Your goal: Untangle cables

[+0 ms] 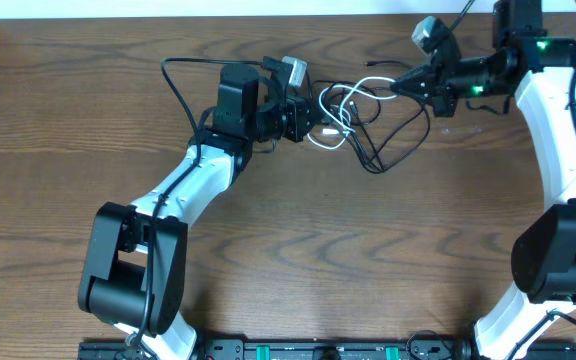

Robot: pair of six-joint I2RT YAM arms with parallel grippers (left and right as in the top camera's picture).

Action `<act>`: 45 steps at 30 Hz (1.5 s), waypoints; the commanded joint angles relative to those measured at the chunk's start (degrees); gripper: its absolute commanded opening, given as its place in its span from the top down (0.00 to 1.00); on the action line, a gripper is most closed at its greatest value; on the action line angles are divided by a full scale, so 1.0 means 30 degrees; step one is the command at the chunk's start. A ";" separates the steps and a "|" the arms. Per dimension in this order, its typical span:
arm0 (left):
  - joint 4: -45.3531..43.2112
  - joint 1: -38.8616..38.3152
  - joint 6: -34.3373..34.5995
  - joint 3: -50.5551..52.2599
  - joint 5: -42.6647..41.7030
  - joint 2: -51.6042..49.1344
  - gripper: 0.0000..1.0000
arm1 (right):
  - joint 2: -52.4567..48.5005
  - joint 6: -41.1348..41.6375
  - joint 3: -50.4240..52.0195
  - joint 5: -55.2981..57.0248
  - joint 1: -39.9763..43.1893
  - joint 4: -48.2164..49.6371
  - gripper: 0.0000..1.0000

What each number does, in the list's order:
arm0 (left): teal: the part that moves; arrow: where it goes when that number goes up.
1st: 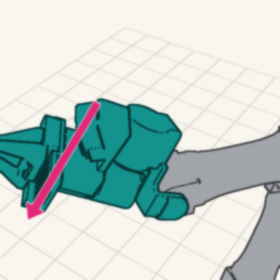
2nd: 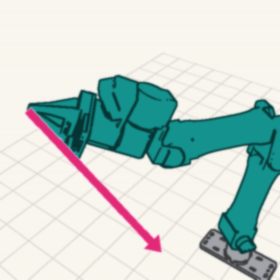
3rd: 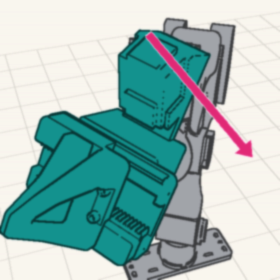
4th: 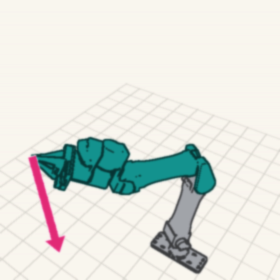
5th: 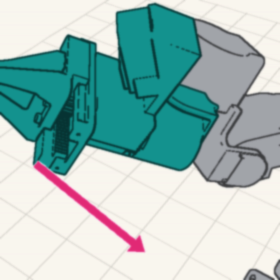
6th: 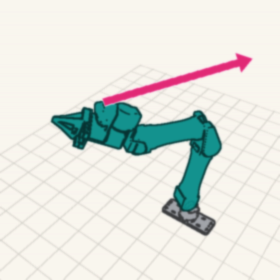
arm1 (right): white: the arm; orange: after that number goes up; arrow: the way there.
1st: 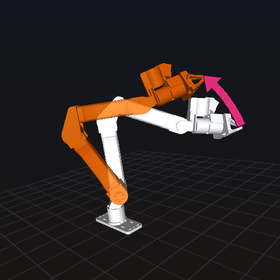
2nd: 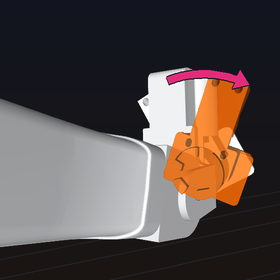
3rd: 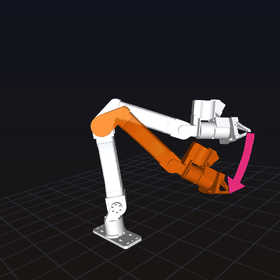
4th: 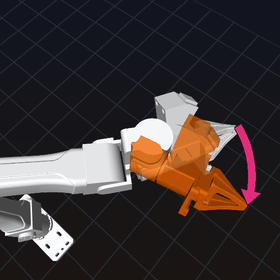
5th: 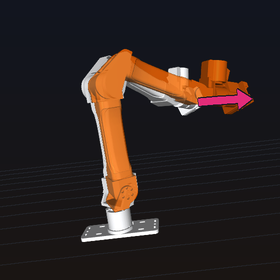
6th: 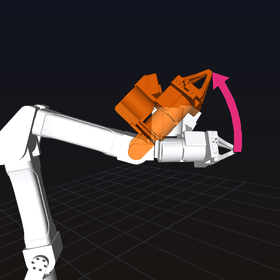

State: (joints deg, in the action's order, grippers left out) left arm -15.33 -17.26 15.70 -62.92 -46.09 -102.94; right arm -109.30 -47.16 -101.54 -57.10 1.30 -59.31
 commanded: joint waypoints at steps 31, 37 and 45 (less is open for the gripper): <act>-0.7242 0.0357 0.6557 -0.0109 -0.6084 0.0379 0.92 | 0.0102 -0.3614 -0.0255 -0.0335 0.1588 -0.2251 0.01; -0.9253 -0.0124 0.8116 -0.0109 -0.6156 0.0379 0.92 | 0.0102 -0.3963 -0.0255 0.0000 0.0641 -0.2208 0.01; -1.0856 -0.1581 0.8378 -0.0109 -0.8473 0.0379 0.92 | 0.0102 -0.3949 -0.0255 -0.0015 0.0291 -0.1574 0.01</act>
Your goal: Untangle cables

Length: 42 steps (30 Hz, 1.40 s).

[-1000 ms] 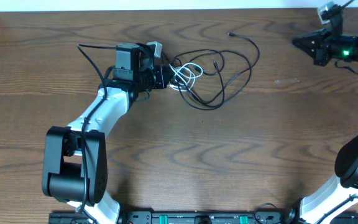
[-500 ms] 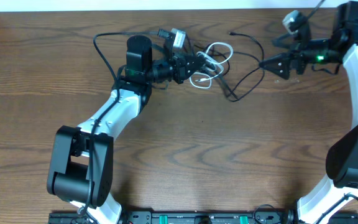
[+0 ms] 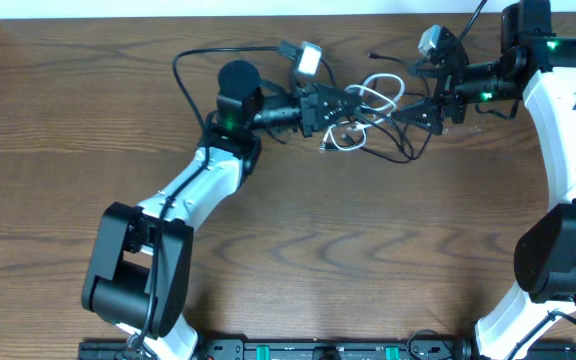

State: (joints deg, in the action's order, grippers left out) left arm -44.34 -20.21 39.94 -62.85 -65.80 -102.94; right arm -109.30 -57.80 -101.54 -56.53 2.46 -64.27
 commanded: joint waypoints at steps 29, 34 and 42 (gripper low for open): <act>-0.2324 0.1530 -0.1450 -0.0131 -0.2718 0.0379 0.92 | 0.0102 0.0160 -0.0255 -0.0204 0.0918 -0.0124 0.99; -0.0007 0.3592 -0.1435 -0.0131 -0.2805 0.0379 0.92 | 0.0102 0.1596 -0.0255 -0.0517 0.2820 0.0211 0.99; 0.2208 0.5311 -0.1443 -0.0131 -0.2914 0.0379 0.92 | 0.0102 0.1843 -0.0255 -0.3337 0.5923 0.0058 0.99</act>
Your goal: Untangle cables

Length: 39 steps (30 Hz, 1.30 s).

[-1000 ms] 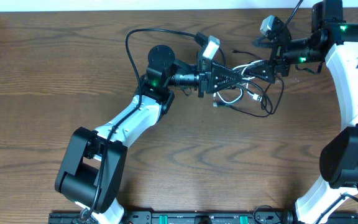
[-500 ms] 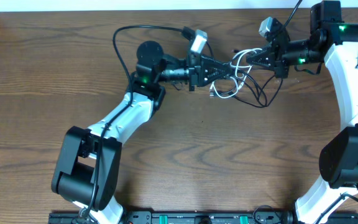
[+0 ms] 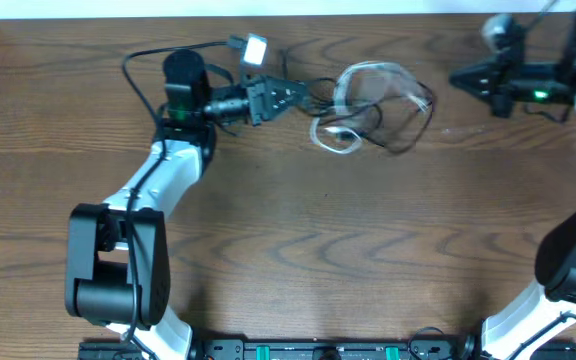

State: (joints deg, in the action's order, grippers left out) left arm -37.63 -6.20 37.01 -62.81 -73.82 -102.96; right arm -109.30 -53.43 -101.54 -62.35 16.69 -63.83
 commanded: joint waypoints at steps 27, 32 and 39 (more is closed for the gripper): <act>-0.8998 -0.2543 0.4262 -0.0146 -0.0022 0.0386 0.92 | 0.0102 0.0066 -0.0102 -0.0590 -0.2579 -0.1239 0.01; -0.9865 -0.2543 0.6652 -0.0146 -0.0029 0.0386 0.92 | 0.0095 -0.1129 -0.0102 0.1064 -0.4124 -0.1231 0.01; -1.0805 -0.2550 1.1067 -0.0146 -0.0029 0.0393 0.92 | 0.0102 -0.1931 -0.0102 0.2193 -0.5246 -0.0138 0.01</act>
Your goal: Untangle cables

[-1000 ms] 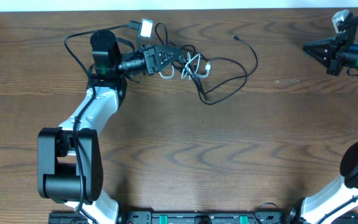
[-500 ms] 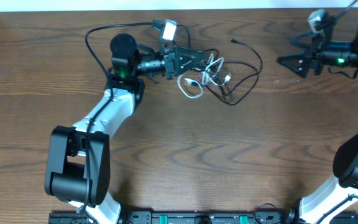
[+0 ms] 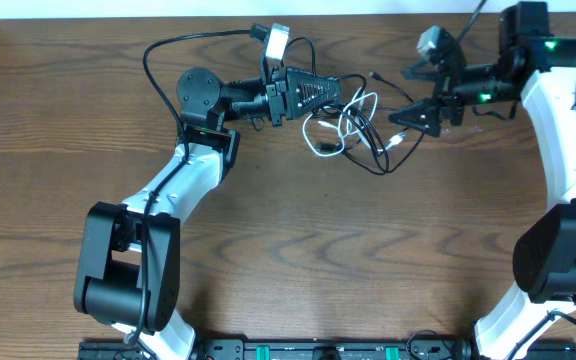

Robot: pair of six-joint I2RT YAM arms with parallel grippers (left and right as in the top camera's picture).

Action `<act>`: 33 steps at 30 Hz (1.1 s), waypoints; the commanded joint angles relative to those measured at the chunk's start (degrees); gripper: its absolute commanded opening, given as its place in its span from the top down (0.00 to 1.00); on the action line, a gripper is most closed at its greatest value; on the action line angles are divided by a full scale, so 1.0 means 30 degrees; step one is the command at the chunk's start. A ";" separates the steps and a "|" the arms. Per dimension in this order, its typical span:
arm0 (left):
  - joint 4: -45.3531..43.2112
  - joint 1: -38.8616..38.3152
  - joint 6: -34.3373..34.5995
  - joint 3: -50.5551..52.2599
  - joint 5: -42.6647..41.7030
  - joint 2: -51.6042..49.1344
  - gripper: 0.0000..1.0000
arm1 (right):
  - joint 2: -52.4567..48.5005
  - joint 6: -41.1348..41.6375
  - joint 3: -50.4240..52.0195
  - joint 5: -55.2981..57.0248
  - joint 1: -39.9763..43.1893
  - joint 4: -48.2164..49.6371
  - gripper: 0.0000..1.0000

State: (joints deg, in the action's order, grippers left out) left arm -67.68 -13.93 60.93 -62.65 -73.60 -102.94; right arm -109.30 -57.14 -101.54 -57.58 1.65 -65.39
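Observation:
A tangle of cables lies at the back middle of the table. Its white cable (image 3: 351,122) loops through a thin black cable (image 3: 376,165), and a white plug (image 3: 396,140) lies at the right side. My left gripper (image 3: 338,91) points right into the top left of the tangle, its fingers drawn together on a black strand. My right gripper (image 3: 394,118) points left at the tangle's right edge, its tip at a black strand. Whether it grips the strand does not show.
The left arm's own black lead (image 3: 183,45) arcs behind it near the back edge of the wooden table (image 3: 298,250). The right arm (image 3: 558,130) stands along the right side. The white back wall (image 3: 168,8) borders the far edge.
My right gripper was at the far right away from the cables and is now at the tangle's right edge. My left gripper stands farther right. The tangle is more bunched and lower.
Both grippers first met at the tangle in the back middle. Then they stood slightly apart with the cables stretched between them. After that the right gripper was away at the right and the left farther left, with the cables spread out. Now both are at the tangle again.

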 commanded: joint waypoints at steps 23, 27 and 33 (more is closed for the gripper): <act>-0.2696 -0.1603 0.4743 -0.0197 0.1923 0.0379 0.92 | 0.0095 -0.0634 -0.0102 0.0583 -0.1086 0.0991 0.02; -0.2688 -0.1617 0.4422 -0.0197 0.2623 0.0379 0.92 | 0.0095 -0.0532 -0.0102 0.0517 -0.1173 0.0933 0.02; -0.2688 -0.1727 0.4422 -0.0197 0.2922 0.0379 0.92 | 0.0095 -0.0539 -0.0102 0.0510 -0.1508 0.0947 0.02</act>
State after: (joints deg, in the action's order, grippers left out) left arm -75.00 -18.87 75.33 -62.65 -66.52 -102.94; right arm -109.30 -58.30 -101.54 -55.27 -1.89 -62.35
